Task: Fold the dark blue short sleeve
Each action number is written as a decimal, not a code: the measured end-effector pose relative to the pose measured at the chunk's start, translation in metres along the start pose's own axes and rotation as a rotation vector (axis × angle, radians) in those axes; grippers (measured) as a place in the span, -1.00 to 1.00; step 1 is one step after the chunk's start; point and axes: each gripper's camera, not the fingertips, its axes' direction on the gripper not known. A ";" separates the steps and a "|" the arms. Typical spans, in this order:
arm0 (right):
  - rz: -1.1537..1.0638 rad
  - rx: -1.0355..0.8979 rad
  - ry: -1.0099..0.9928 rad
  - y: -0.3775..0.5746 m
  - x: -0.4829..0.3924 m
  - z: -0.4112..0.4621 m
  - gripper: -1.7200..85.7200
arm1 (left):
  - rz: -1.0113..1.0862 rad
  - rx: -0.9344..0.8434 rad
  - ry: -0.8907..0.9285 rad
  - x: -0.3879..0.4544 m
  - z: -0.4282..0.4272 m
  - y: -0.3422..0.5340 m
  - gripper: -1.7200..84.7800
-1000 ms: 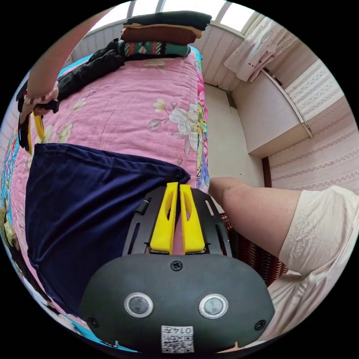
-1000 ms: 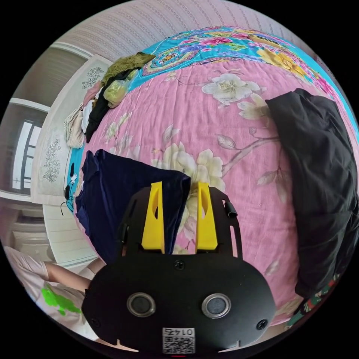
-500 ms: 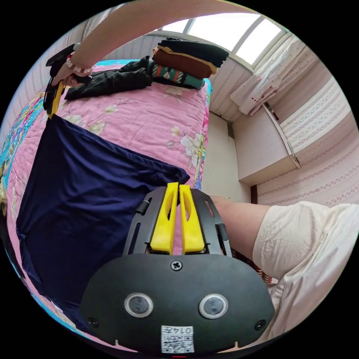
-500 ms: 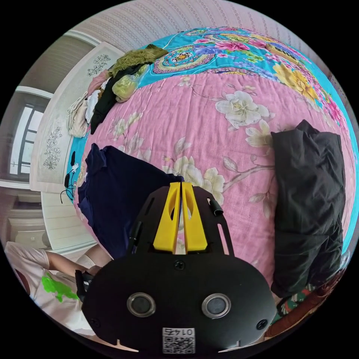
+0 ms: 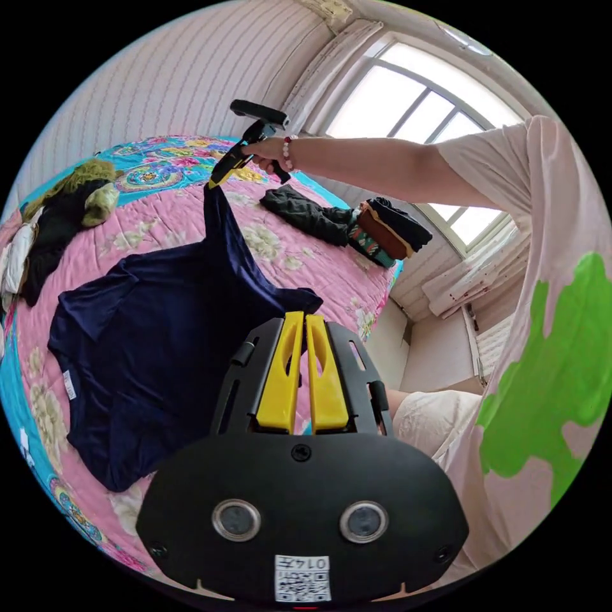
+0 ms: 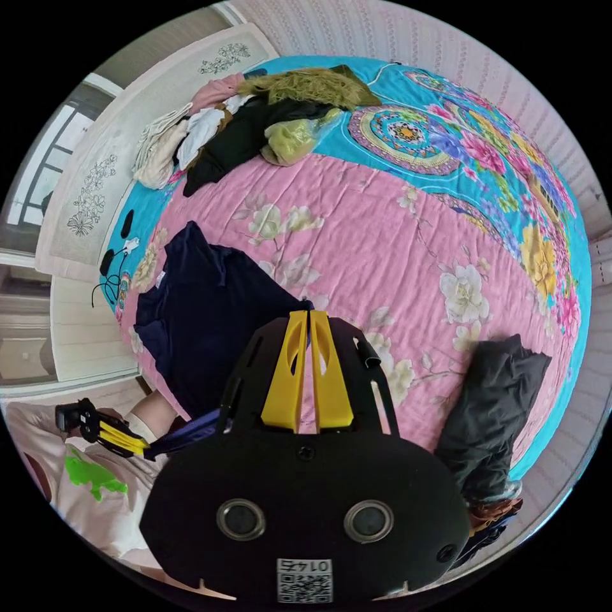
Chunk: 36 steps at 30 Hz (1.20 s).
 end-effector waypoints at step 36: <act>-0.326 -0.191 -0.197 -0.321 -0.267 0.327 -0.93 | -0.623 0.098 -0.443 -0.125 -0.288 0.128 -0.98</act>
